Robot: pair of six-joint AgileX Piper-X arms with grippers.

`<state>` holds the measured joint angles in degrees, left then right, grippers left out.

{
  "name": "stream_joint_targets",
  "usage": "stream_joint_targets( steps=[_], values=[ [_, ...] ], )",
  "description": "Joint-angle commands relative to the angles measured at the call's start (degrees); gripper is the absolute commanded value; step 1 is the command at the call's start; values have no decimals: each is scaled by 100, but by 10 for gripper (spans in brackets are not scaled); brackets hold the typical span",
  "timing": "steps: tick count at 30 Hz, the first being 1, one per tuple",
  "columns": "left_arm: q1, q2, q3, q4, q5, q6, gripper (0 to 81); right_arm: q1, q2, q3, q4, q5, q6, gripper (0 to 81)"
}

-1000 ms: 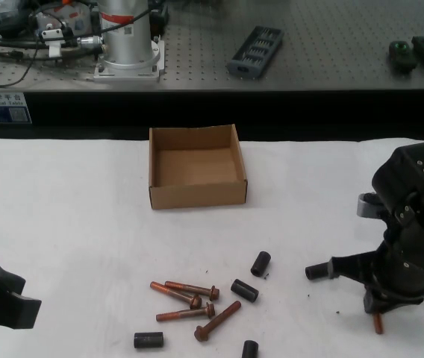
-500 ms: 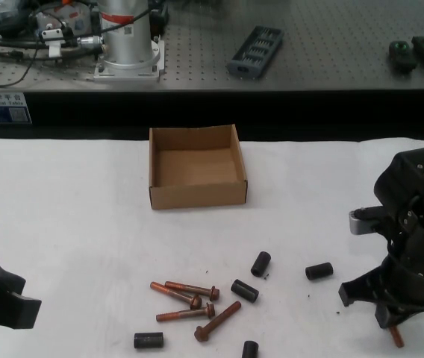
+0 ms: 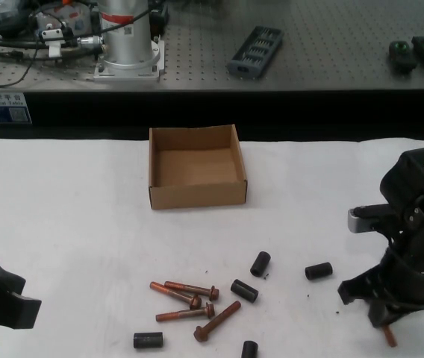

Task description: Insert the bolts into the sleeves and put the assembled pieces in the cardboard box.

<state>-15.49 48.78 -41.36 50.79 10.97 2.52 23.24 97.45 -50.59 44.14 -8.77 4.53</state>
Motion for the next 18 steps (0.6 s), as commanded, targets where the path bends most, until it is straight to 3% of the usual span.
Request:
stream_joint_targets(
  steps=[1, 4, 13, 18],
  values=[
    [-31, 0, -6, -219, 268, 129, 6, 26, -219, 45, -336, -924, -67, 43],
    [-31, 0, 205, -729, 628, 75, 6, 26, -637, 45, -459, -1093, -50, 43],
    [-31, 144, 1094, -1970, 779, -511, 6, 26, -2198, 55, -782, -1536, 310, 43],
    [-365, 872, 1158, -2033, 987, -888, 6, 26, -2859, 55, -1161, -1533, 762, 43]
  ],
)
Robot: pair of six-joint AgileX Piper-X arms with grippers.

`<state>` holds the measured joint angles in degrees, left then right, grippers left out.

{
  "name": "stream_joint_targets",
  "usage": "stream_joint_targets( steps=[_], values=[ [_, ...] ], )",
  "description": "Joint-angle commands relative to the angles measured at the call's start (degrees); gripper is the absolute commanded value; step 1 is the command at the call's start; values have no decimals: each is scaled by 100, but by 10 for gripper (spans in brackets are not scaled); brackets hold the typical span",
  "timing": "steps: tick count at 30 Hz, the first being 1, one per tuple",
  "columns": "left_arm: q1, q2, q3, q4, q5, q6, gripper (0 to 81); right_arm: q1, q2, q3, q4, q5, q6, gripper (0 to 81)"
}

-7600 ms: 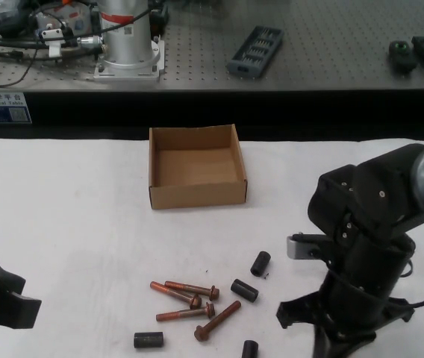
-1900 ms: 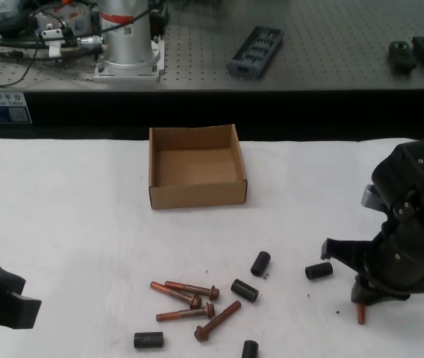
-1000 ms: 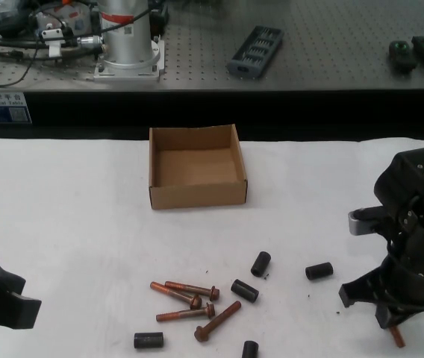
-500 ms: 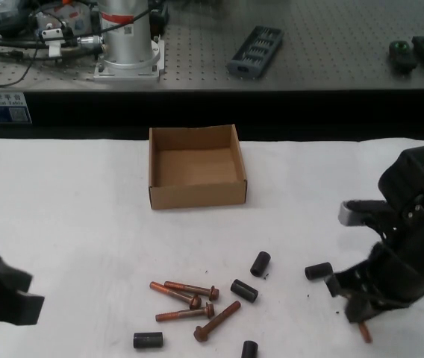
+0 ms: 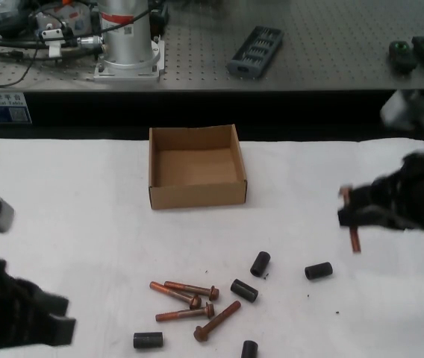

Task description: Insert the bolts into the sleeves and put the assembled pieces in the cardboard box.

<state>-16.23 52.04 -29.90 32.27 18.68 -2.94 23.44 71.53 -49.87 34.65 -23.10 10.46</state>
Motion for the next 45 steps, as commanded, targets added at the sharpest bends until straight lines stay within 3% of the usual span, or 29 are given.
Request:
stream_joint_targets(
  steps=[1, 8, 12, 17, 19, 24, 26, 32, 45],
  values=[
    [-428, 725, -12, -254, 215, -378, 6, 6, -365, -16, -226, -101, 201, 43],
    [-1304, 1721, -366, -630, -147, -248, 6, 6, -815, -16, 165, -101, 155, 43],
    [-1597, 2055, -547, -445, -392, 754, 6, 6, -1070, -16, 295, -101, 117, 43],
    [-1654, 2072, -608, -90, -611, 2386, 6, 6, -1342, -16, 442, -101, 42, 43],
    [-1654, 2071, -608, -55, -611, 2741, 52, 6, -1431, -16, 516, -101, -22, 43],
    [-1654, 2071, -608, -148, -599, 3636, 312, 6, -1538, -16, 626, -101, -21, 43],
    [-1654, 2071, -608, -146, -619, 3984, 363, 6, -1580, -16, 690, -147, -21, 43],
    [-1654, 2084, -608, -456, -649, 4618, 323, 6, -1825, -16, 875, -186, -34, 43],
    [-1654, 2899, -1303, -99, -615, 4731, 323, 6, -2147, -16, 874, -192, -69, 43]
  ],
)
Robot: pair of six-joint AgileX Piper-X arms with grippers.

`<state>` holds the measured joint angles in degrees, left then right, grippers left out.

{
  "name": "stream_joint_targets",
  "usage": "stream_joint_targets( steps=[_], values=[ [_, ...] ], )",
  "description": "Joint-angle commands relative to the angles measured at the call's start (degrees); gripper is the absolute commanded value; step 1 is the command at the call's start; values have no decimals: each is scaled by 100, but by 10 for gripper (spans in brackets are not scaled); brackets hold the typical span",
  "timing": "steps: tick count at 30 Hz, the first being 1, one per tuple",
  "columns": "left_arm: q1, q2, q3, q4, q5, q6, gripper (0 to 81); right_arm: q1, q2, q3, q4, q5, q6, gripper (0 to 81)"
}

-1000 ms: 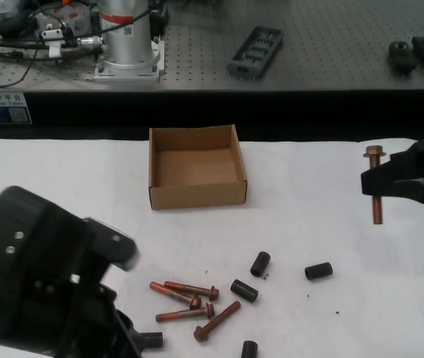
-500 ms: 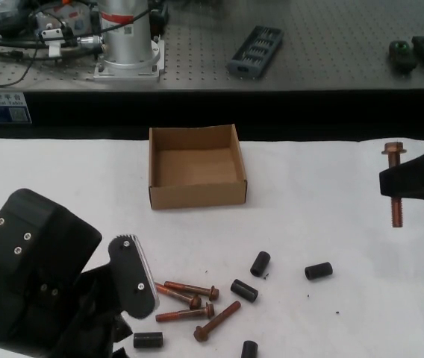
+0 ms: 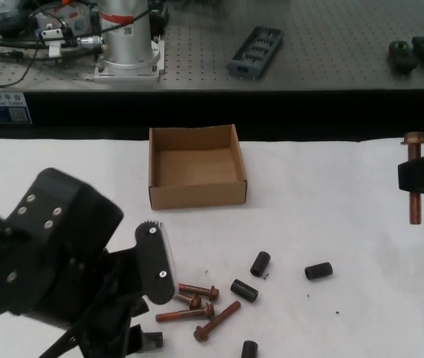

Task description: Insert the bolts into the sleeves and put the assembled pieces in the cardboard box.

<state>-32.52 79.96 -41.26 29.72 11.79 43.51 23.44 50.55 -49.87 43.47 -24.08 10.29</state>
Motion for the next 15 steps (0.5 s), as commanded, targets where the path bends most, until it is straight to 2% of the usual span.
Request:
stream_joint_targets(
  steps=[1, 6, 15],
  values=[
    [-25, 186, -232, 246, 82, 129, 323, 6, -49, -16, -9, -94, -52, 43],
    [-25, 466, -495, 763, 41, 344, 323, 6, -47, -16, -9, -94, -140, 43],
    [-25, 683, -513, 864, -69, 666, 323, 6, -47, -16, -9, -178, -243, 43]
  ],
)
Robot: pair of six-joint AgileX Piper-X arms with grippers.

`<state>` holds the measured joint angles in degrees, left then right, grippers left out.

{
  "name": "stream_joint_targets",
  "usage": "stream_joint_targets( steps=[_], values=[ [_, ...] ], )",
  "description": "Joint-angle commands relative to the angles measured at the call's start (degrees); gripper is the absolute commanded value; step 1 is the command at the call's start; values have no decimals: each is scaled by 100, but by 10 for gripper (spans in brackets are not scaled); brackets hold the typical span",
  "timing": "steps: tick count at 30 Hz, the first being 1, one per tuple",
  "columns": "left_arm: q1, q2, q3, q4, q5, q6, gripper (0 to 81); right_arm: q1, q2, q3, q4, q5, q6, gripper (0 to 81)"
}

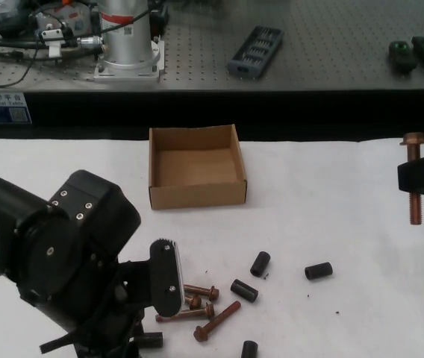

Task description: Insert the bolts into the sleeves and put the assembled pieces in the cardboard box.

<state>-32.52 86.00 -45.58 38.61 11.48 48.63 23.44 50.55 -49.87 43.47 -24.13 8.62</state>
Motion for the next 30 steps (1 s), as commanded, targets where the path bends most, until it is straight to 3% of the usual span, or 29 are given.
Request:
stream_joint_targets(
  steps=[1, 30],
  values=[
    [-25, 108, -94, -37, -39, 154, 323, 6, -47, -16, -9, -239, -76, 43],
    [195, 982, -519, -657, -184, 703, 323, 6, -47, -16, 462, -386, -90, 43]
  ],
)
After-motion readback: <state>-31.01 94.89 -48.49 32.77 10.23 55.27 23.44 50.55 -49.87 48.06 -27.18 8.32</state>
